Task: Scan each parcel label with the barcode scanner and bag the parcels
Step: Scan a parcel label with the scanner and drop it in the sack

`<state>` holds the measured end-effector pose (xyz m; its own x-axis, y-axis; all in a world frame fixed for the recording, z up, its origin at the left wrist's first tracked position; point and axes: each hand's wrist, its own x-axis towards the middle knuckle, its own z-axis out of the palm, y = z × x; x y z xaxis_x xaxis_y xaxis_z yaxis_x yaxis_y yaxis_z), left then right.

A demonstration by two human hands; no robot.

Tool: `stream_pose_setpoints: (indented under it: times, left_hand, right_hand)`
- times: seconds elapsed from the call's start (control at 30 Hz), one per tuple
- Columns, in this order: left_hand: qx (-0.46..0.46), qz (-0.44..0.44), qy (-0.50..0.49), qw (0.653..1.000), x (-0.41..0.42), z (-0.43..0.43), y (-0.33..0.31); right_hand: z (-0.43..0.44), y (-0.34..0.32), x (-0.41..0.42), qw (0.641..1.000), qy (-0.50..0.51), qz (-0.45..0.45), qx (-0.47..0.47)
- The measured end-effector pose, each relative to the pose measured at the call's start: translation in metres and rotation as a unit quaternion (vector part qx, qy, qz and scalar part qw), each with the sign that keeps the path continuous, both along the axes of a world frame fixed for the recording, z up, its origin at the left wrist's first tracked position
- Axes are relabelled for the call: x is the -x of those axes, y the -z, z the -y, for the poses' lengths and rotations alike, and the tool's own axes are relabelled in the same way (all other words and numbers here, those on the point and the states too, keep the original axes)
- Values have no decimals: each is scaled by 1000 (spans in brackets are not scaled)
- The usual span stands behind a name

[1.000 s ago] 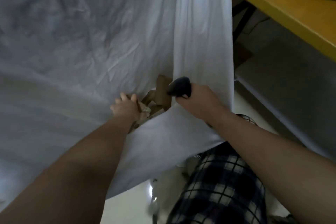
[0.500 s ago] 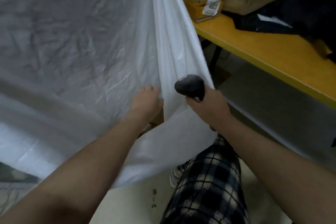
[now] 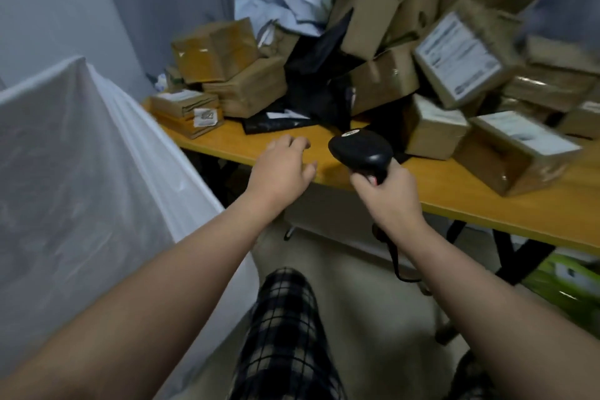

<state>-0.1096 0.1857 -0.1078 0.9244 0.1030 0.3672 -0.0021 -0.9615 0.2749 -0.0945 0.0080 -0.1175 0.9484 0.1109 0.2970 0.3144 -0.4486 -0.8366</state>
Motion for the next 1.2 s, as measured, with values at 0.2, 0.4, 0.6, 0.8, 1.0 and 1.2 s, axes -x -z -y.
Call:
stream_pose_setpoints:
  times: [0.2,0.4,0.6,0.8,1.0,1.2]
  left_hand:
    - [5,11,56,998,-50,58,-25]
    - [35,34,119,992,-109,119,-63]
    - [180,15,114,977,-184,141,-104]
    - [128,-25,103,986,-231,136,-116]
    - [104,-2,88,991,-242,138,-115]
    - [207,48,130,968,-229,137,-113]
  right_hand:
    - [66,-24,-21,994,86,38,-60]
    - [118,-67,-57,981,126,54,-138]
    - [138,-130,-114,938,92,-50,-331]
    - [138,-148,-165,959,73,-157,-225]
    - [141,-145,-179,958,101,-183,-198]
    - [147,-143,-167,960,86,-149,-219]
